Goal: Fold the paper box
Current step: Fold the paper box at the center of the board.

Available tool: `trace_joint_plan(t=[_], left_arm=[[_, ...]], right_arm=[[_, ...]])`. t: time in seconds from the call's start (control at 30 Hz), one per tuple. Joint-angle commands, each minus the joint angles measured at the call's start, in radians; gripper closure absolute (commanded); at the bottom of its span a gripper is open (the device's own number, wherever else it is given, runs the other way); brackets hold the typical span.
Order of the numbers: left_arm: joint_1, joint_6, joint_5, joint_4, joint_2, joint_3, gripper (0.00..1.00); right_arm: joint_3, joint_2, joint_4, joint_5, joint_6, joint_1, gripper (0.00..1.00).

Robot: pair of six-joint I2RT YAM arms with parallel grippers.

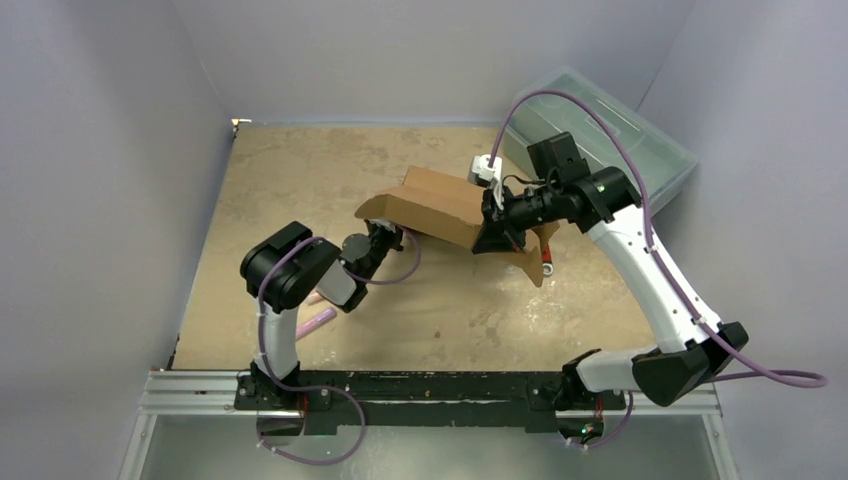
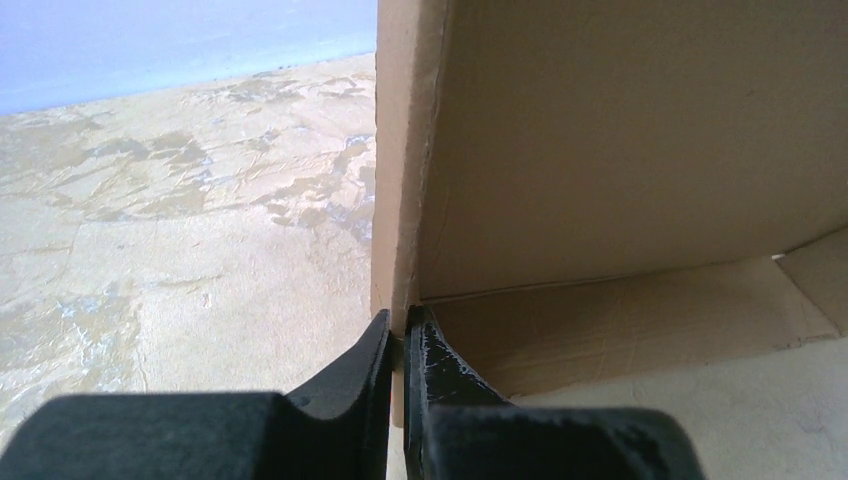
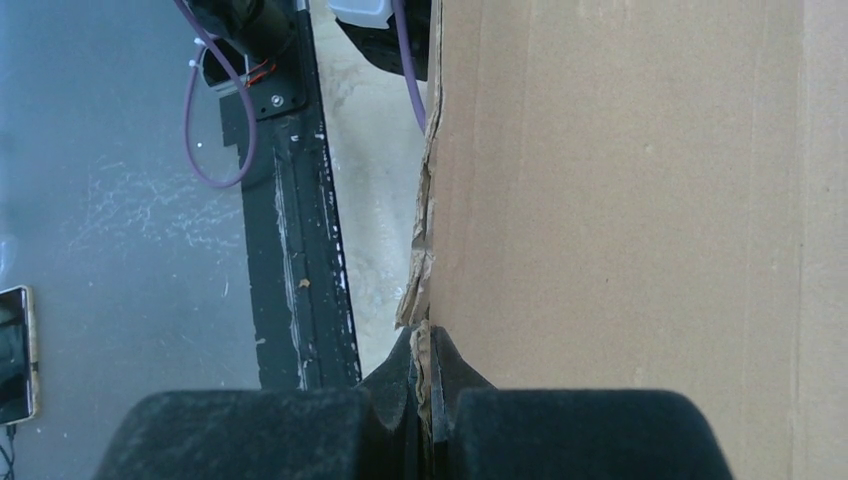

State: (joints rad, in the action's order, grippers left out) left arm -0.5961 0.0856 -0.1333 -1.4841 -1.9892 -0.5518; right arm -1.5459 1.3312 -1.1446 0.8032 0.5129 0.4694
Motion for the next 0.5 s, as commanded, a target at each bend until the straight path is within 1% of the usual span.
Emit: trace_joint_plan(t=[0.0,0.07,0.2,0.33,0.47], left_arm=[[-0.019,0.081,0.089,-0.184,0.122,0.015,1.00],[-0.018,0.161,0.083,-0.073,0.209,0.031,1.00],[-0.020,0.278,0.095,0.273,0.393,0.026,1.00],[-0.021,0.332,0.111,0.633,0.546,-0.020,1.00],[-0.020,0.351,0.156,0.945,0.624,-0.082,1.00]], right_arm=[[-0.091,0.016,0.021,0.002,-0.008,0.004,1.00],[-0.140,0.030,0.007,-0.042,-0.008,0.005,1.00],[-0.255,0.077,0.011,-0.114,-0.032,0.006,1.00],[-0.358,0.130,0.055,-0.205,-0.081,0.004,1.00],[-0.443,0.188,0.092,-0.242,-0.109,0.005,1.00]])
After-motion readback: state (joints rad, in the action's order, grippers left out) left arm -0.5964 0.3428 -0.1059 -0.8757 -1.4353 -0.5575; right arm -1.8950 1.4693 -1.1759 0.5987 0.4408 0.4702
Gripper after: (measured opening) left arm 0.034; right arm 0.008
